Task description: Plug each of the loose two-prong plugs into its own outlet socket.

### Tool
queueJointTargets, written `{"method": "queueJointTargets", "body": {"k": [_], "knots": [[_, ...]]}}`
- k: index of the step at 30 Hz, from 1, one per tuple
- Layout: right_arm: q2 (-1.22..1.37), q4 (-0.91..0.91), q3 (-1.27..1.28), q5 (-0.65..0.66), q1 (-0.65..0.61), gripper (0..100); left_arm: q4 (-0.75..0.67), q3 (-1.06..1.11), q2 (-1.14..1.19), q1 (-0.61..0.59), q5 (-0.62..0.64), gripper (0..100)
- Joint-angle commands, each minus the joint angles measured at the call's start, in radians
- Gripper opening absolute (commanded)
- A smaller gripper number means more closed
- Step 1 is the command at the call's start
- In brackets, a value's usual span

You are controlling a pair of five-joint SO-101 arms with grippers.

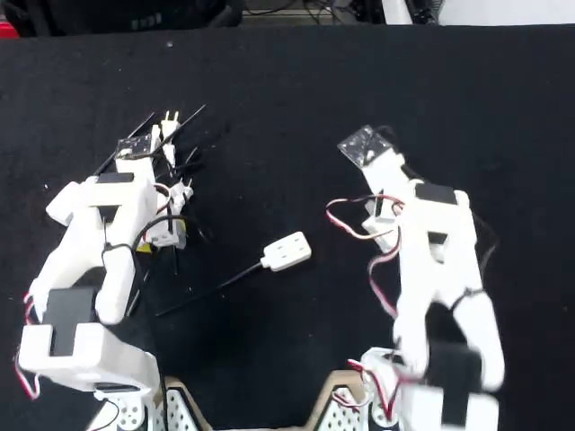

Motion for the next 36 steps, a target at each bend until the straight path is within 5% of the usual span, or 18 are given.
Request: {"method": "queueJointTargets", "body": {"k": [1, 15, 23, 36], "knots": [[-0.229, 0.058, -0.044, -0.011, -0.074, 1.0, -0.014, 0.067, -0.181, -0.022, 0.014, 20], [-0.608, -0.29, 0.369, -0.302, -0.552, 1.0, -0.189, 0.461, -0.816, -0.024, 0.015, 20], [-0.967, -0.555, 0.766, -0.307, -0.672, 1.0, -0.181, 0.521, -0.996, -0.007, 0.106, 20], [-1.124, -0.58, 0.898, -0.413, -0.776, 1.2, -0.189, 0.67, -1.318, 0.217, 0.104, 20]]}}
